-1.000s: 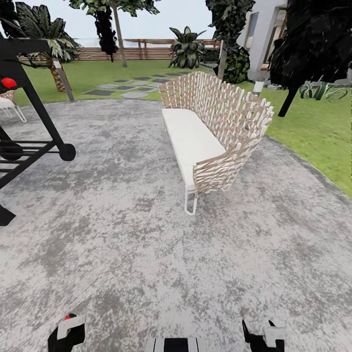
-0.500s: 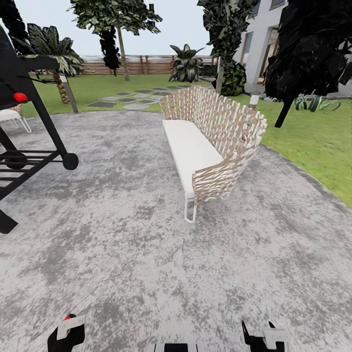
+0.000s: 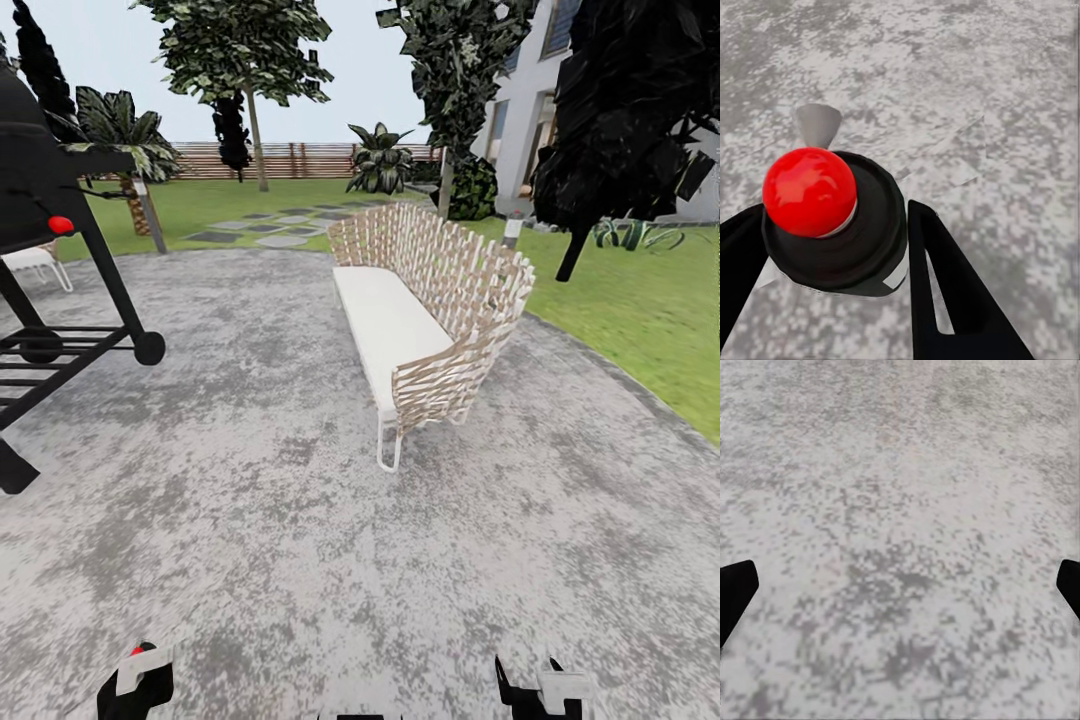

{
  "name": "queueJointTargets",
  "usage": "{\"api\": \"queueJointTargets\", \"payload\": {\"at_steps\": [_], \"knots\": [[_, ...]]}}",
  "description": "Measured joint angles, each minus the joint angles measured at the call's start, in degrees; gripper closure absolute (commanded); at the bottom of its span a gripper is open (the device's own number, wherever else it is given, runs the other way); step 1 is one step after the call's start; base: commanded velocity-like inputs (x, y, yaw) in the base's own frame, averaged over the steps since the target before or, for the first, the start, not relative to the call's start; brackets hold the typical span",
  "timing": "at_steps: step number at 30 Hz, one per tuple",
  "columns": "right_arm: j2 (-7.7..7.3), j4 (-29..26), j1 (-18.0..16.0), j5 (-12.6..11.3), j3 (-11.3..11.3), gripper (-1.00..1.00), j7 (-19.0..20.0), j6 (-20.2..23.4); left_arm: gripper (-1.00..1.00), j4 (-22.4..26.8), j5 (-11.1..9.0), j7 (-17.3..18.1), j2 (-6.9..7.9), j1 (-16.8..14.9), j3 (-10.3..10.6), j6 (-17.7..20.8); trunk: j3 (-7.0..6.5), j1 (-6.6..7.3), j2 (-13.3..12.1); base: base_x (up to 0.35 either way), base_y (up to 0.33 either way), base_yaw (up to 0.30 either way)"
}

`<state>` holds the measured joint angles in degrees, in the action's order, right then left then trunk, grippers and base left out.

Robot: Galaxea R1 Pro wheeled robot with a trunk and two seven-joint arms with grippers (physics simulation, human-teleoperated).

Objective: In the garden, pick up the pesticide atomizer on the floor and spray pesticide onto both trees until each tree trunk is fully covered.

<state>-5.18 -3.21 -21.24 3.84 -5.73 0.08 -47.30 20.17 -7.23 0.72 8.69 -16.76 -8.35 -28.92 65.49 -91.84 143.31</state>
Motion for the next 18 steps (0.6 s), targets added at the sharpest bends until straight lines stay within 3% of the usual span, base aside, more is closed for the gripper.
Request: {"api": "queueJointTargets", "payload": {"at_steps": [6,18], "knots": [[0.05,0.00,0.00,0.02,0.08,-1.00,0.00,0.00,1.00,0.00,0.00,-0.01,-0.03,0.00,0.04,0.00,-1.33,0.15,-0.08,0.000,0.000,0.000],[0.08,0.00,0.00,0.05,0.08,-1.00,0.00,0.05,1.00,0.00,-0.07,0.00,-0.15,0.00,0.14,0.00,-3.49,2.78,-4.88,0.000,0.000,0.000]]}}
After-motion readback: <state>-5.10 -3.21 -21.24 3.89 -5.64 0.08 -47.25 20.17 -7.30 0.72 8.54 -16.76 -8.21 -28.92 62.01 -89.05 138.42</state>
